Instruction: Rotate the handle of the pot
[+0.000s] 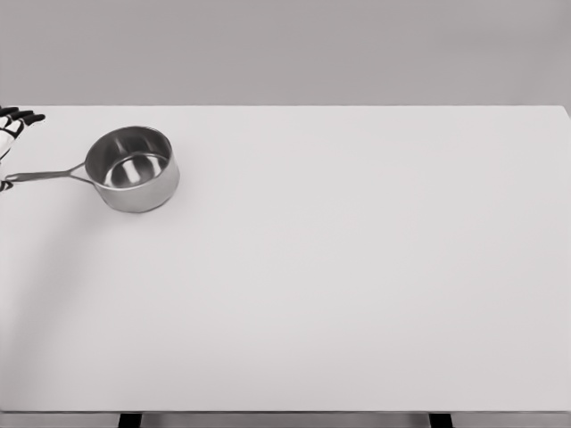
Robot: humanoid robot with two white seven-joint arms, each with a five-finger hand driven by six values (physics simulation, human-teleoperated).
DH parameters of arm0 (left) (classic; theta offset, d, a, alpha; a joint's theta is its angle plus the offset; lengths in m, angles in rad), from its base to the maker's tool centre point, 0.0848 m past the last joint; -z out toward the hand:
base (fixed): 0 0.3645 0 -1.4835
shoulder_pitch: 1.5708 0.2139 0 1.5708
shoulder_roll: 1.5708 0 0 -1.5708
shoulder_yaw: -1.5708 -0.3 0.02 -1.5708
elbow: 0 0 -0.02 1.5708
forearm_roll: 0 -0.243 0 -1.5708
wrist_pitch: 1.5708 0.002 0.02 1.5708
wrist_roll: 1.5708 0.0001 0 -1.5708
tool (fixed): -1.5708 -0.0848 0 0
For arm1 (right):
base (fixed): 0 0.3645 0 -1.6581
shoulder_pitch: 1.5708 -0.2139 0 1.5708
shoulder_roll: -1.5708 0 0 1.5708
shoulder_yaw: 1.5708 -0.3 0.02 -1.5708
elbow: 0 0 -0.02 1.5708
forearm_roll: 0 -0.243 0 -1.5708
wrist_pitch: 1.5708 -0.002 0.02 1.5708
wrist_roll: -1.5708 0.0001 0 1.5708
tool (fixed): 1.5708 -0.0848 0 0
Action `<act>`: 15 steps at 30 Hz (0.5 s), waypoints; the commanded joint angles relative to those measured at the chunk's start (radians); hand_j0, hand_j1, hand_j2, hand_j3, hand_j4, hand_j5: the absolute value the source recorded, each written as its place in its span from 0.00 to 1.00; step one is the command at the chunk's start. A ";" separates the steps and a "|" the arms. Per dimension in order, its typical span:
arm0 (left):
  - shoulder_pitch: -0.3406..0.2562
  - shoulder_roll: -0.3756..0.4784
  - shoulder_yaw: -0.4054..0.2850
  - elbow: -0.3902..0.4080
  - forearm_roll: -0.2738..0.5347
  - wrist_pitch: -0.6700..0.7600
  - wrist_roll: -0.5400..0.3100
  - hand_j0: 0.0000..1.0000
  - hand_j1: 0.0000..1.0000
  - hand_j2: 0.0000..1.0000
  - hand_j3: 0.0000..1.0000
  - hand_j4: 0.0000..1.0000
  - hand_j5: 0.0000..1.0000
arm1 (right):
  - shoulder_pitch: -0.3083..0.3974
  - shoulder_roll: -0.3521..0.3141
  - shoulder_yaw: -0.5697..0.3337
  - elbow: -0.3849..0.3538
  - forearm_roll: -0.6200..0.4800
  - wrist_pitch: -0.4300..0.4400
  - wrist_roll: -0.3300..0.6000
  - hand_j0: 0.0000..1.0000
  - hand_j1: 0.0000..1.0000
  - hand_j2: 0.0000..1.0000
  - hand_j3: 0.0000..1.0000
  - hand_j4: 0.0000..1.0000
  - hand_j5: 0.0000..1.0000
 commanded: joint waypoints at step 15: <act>-0.006 -0.053 -0.004 0.023 0.013 -0.009 0.006 1.00 1.00 1.00 1.00 1.00 1.00 | 0.000 0.000 0.000 0.000 0.000 0.000 0.000 1.00 1.00 1.00 1.00 1.00 1.00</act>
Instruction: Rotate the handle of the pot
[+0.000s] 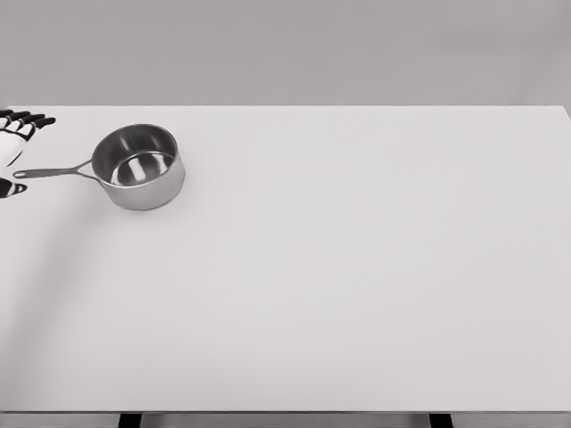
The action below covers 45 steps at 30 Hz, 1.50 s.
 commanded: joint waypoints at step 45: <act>-0.083 -0.103 -0.001 0.138 0.014 0.001 -0.006 1.00 1.00 1.00 1.00 1.00 1.00 | 0.000 0.000 0.000 0.000 0.000 0.000 0.000 1.00 1.00 1.00 1.00 1.00 1.00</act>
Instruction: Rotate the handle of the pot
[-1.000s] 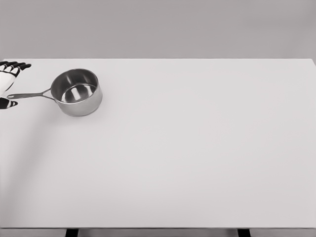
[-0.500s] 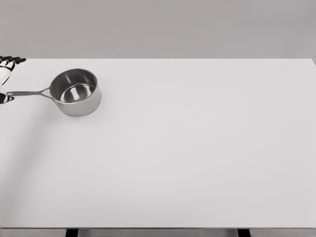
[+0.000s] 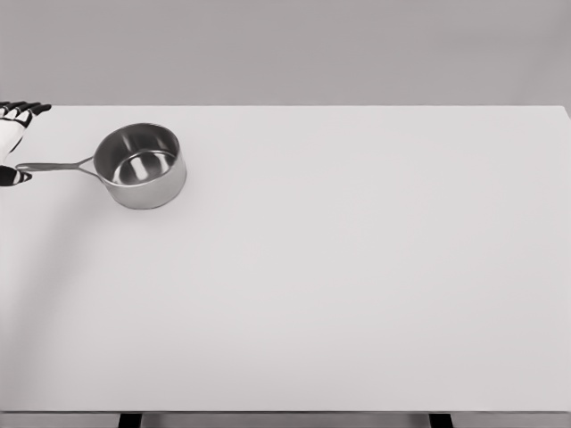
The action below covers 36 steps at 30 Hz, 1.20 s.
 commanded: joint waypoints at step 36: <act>0.032 0.223 -0.016 -0.269 0.152 -0.094 0.008 1.00 1.00 1.00 1.00 1.00 1.00 | 0.000 0.000 0.000 0.000 0.000 0.000 0.000 1.00 1.00 1.00 1.00 1.00 1.00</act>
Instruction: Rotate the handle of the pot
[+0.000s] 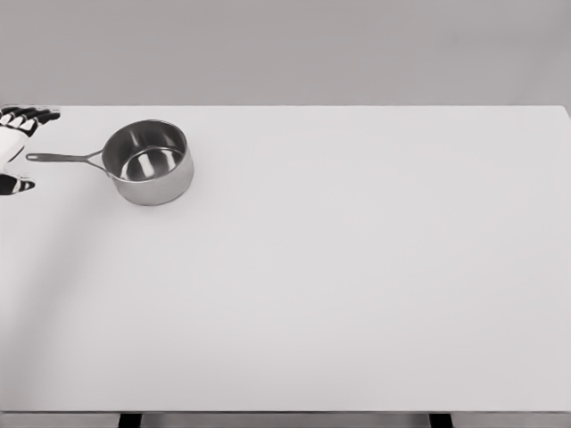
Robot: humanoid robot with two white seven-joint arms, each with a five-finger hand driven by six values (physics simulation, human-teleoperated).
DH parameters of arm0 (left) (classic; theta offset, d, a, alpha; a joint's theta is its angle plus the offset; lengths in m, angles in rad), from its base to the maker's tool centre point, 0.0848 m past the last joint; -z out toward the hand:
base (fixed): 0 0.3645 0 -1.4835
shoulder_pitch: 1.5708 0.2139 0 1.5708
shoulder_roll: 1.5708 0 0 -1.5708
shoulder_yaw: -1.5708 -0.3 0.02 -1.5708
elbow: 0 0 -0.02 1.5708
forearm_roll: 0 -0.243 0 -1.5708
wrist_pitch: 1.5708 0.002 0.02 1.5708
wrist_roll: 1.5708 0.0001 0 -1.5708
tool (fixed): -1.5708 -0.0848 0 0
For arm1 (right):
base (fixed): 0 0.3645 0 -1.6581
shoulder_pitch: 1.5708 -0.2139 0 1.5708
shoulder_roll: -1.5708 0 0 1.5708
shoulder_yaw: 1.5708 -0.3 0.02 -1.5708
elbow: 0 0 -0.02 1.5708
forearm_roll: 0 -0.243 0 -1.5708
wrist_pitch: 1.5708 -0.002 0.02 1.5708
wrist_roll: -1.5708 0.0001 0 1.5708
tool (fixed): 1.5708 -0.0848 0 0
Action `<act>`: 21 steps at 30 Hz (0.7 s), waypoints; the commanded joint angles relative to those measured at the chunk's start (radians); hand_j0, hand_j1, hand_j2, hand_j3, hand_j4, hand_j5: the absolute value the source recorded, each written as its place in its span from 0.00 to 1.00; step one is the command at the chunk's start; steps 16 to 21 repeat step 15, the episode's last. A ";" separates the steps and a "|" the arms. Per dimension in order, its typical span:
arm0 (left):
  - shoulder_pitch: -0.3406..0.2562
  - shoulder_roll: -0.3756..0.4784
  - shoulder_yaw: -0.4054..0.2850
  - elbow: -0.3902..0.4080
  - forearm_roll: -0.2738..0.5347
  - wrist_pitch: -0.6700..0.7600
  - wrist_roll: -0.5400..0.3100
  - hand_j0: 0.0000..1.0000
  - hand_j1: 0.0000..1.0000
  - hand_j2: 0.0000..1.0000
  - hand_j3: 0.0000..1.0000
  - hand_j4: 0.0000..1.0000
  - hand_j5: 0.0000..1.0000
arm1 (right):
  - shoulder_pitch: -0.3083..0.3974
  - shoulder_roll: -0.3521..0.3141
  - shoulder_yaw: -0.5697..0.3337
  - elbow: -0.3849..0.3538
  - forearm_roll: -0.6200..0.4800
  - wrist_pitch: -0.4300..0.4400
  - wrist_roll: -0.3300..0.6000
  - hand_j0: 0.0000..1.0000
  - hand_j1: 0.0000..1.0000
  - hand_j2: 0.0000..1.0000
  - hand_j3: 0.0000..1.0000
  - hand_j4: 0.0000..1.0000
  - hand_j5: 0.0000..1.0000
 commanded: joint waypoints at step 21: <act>-0.031 -0.008 -0.167 -0.373 0.030 -0.378 0.034 1.00 1.00 1.00 1.00 1.00 1.00 | 0.000 0.000 0.000 0.000 0.000 0.000 0.000 1.00 1.00 1.00 1.00 1.00 1.00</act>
